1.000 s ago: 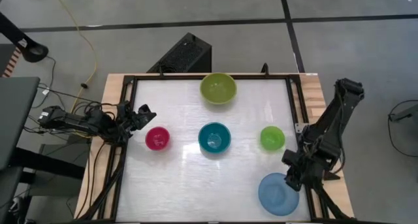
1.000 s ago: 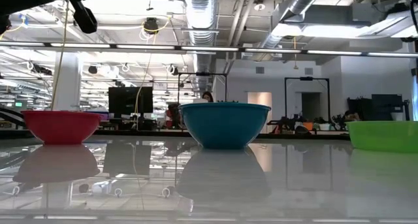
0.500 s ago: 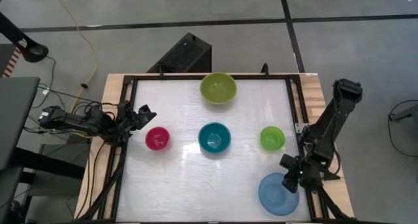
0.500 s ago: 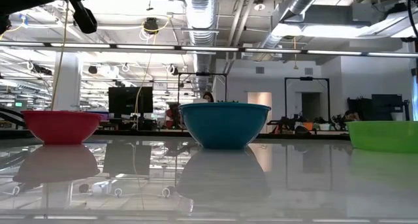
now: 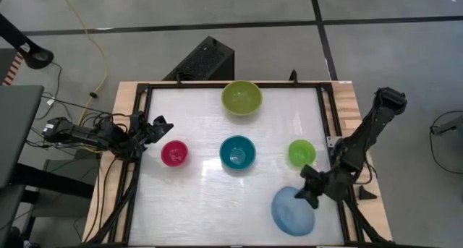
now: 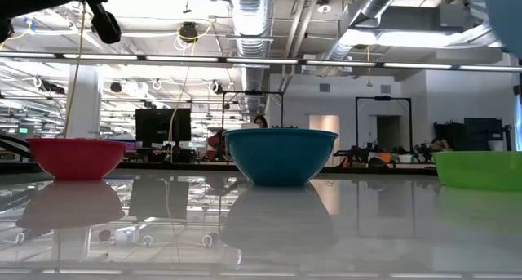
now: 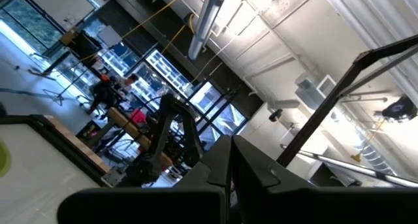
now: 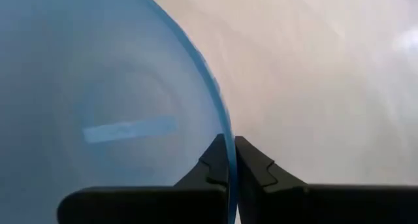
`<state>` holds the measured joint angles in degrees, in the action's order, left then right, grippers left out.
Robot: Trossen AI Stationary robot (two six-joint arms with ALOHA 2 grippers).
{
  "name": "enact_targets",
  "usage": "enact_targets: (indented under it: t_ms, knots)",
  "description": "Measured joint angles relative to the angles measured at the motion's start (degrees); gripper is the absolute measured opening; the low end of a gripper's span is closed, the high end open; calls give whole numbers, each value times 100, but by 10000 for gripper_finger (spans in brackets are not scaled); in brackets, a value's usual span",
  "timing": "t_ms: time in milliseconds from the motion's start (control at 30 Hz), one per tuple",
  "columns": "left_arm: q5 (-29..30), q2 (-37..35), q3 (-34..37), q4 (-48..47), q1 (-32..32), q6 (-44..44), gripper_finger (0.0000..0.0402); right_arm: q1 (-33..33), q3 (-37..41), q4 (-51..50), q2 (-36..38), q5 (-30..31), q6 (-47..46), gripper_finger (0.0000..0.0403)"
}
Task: Nest bowls inside each other
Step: Stack the light blue bowl on top of the green bowl
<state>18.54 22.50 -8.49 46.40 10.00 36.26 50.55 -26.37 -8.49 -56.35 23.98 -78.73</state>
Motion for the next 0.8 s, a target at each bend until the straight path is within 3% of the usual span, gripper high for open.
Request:
enact_targets:
  t_ms: [233,367,467,633,800]
  knots:
    - [57,0,0,-62,-1,-1,0,-2077,0,1465,561,39,2382,29]
    - [154,-2,0,-62,-2,-3,0,-3665,-2,2727,619,-975,3407,29]
    - [175,0,0,-62,-2,-13,0,-4905,-24,3484,416,-2032,3577,29]
    - [177,0,0,-60,0,-43,0,-6611,-702,3288,-361,-3613,3882,29]
    - [175,-2,0,-60,0,19,0,-7758,-2341,1625,-1543,-4643,4734,29]
